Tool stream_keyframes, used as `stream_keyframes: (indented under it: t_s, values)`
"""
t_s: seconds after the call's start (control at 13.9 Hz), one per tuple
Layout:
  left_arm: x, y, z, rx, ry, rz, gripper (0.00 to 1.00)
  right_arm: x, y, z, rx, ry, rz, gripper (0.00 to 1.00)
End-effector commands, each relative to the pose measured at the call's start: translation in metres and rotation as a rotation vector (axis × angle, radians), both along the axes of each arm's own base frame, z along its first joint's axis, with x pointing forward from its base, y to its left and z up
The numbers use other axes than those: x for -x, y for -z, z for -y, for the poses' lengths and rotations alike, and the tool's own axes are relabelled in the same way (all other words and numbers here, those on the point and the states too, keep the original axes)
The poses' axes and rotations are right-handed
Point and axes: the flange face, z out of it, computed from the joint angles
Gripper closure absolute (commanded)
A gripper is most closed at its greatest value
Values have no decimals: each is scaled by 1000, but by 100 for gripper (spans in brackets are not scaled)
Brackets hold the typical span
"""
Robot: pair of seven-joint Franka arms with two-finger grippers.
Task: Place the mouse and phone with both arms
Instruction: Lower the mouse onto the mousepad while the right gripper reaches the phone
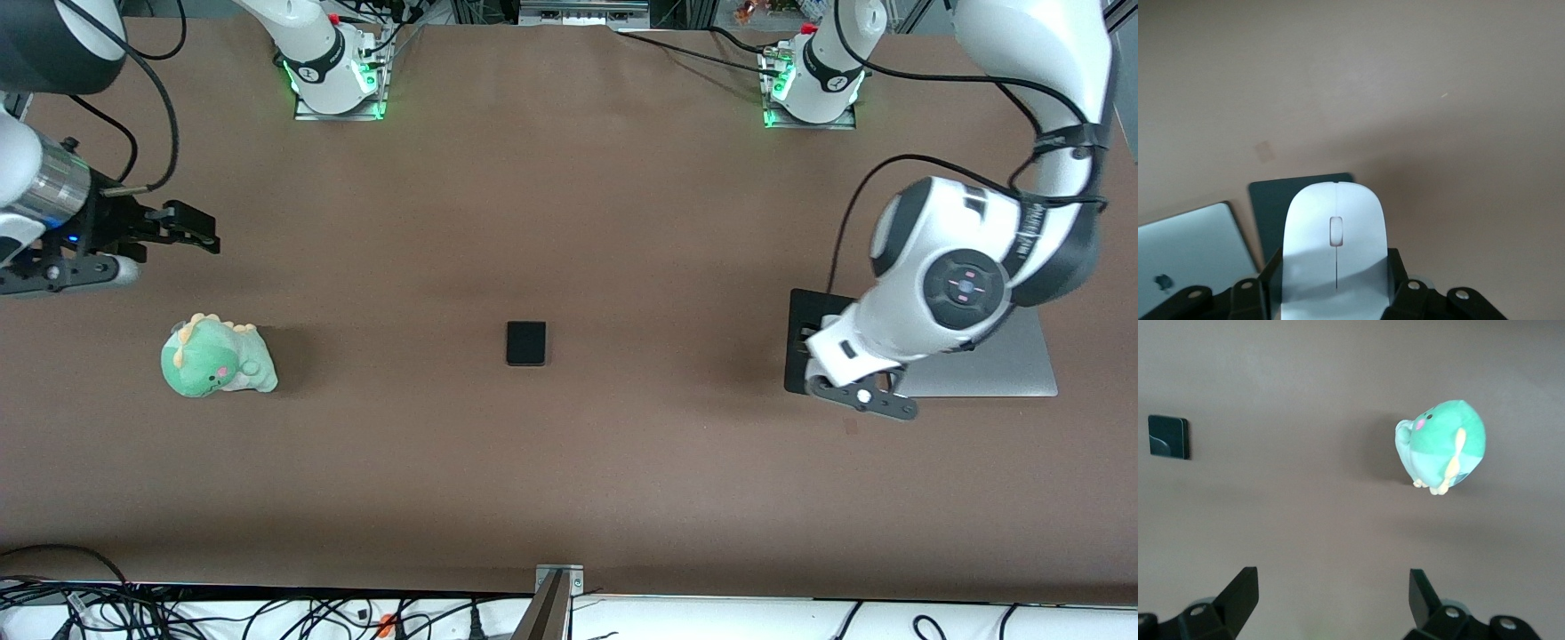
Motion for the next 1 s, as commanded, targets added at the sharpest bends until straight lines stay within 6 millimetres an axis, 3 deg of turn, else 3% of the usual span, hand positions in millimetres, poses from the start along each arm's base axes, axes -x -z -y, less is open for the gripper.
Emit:
stream_keyframes:
  t_s: [0.0, 0.07, 0.22, 0.5, 0.79, 0.93]
  values:
    - [2, 23, -53, 93, 14, -65, 79, -6, 18, -10, 20, -33, -37, 0]
    - [4, 33, -71, 116, 1, -76, 79, -9, 26, -13, 22, -37, -46, 0]
    - [14, 55, -83, 118, -15, -103, 79, -16, 43, -17, 24, -43, -66, 0]
    - [37, 118, -96, 142, -46, -47, 78, -31, 67, -38, 11, -70, -36, 0]
    - [56, 161, -103, 151, -54, 44, 78, -44, 112, -107, 23, 44, 6, 0]
    - [63, 170, -104, 154, -55, 49, 78, -47, 138, -147, 24, 116, 39, 0]
